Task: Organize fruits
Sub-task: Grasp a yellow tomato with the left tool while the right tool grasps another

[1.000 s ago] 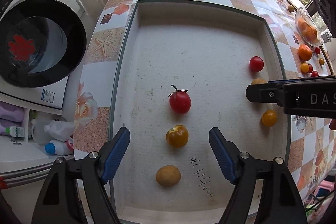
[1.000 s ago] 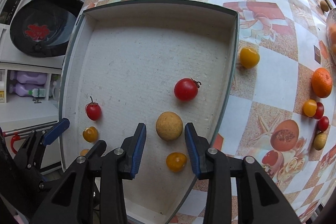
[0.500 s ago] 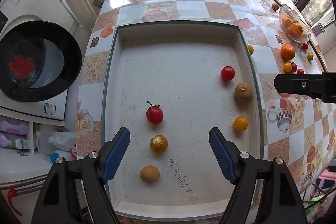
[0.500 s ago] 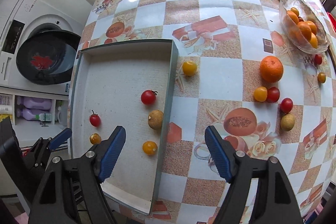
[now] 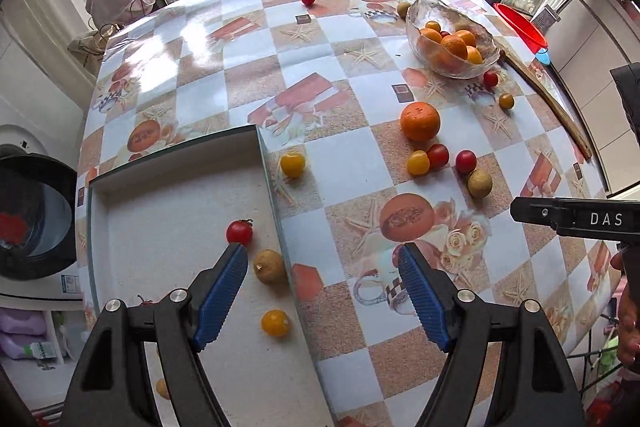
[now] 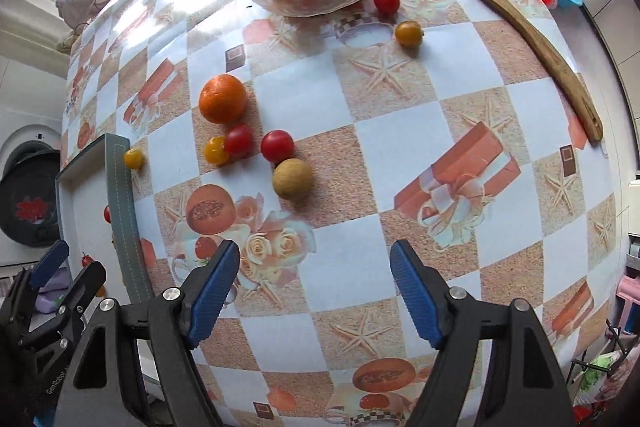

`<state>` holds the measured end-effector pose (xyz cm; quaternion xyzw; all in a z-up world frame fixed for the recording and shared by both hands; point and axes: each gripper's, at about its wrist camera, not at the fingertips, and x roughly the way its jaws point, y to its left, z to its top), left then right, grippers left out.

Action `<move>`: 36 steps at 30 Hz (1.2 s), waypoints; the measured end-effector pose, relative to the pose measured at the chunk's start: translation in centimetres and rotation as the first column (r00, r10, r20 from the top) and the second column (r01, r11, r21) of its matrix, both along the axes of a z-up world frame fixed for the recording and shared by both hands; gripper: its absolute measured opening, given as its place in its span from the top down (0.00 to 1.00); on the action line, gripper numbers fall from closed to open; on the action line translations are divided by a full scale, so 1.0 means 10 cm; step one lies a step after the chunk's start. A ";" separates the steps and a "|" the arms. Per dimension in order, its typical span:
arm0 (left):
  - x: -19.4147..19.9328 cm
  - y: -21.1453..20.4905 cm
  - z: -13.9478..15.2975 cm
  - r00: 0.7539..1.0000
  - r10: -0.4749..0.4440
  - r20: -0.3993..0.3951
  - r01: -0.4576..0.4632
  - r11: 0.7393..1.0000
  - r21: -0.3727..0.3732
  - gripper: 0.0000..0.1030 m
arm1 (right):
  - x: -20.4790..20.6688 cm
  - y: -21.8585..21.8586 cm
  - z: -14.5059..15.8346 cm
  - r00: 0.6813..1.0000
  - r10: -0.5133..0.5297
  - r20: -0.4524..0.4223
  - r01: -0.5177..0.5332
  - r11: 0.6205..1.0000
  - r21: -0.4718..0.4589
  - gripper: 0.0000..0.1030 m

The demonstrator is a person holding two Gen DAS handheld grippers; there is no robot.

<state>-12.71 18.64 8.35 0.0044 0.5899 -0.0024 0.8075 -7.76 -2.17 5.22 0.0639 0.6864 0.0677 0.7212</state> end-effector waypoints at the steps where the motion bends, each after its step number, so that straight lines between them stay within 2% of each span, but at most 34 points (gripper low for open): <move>1: 0.06 -0.07 -0.05 1.000 -0.012 -0.006 0.012 1.000 0.003 0.24 | 0.03 -0.07 -0.02 1.000 -0.010 -0.001 0.010 1.000 0.000 0.22; 7: 0.37 -0.37 -0.38 0.998 -0.042 -0.049 0.043 0.999 0.024 0.24 | 0.20 -0.34 -0.13 0.999 -0.034 0.000 0.034 0.999 -0.007 0.22; 13: 0.59 -0.50 -0.63 0.997 -0.045 -0.067 0.046 0.999 0.019 0.24 | 0.45 -0.40 -0.25 1.000 -0.009 0.025 0.010 0.999 -0.034 0.22; 20: 0.75 -0.59 -0.75 0.997 -0.039 -0.066 0.040 0.999 0.019 0.24 | 0.79 -0.41 -0.31 0.998 0.008 0.067 -0.003 0.998 -0.062 0.22; 28: 0.80 -0.72 -0.79 0.996 -0.074 -0.048 0.076 0.997 0.025 0.24 | 1.10 -0.34 -0.29 0.991 0.037 0.128 -0.024 0.995 -0.098 0.32; 30: 0.82 -0.74 -0.79 0.996 -0.080 -0.050 0.081 0.997 0.015 0.25 | 1.15 -0.30 -0.28 0.988 0.056 0.142 -0.040 0.992 -0.116 0.37; 31: 0.79 -0.75 -0.78 0.995 -0.088 -0.048 0.088 0.996 0.007 0.28 | 1.18 -0.26 -0.27 0.987 0.066 0.148 -0.048 0.991 -0.123 0.43; 33: 0.76 -0.79 -0.75 0.993 -0.111 -0.043 0.111 0.994 0.000 0.38 | 1.26 -0.17 -0.26 0.984 0.088 0.153 -0.068 0.989 -0.134 0.54; 34: 0.74 -0.81 -0.74 0.991 -0.126 -0.040 0.126 0.992 -0.004 0.41 | 1.27 -0.17 -0.29 0.983 0.100 0.155 -0.079 0.987 -0.138 0.63; 36: 0.73 -0.86 -0.72 0.988 -0.153 -0.037 0.152 0.988 -0.013 0.55 | 1.31 -0.14 -0.27 0.982 0.107 0.152 -0.087 0.987 -0.131 0.78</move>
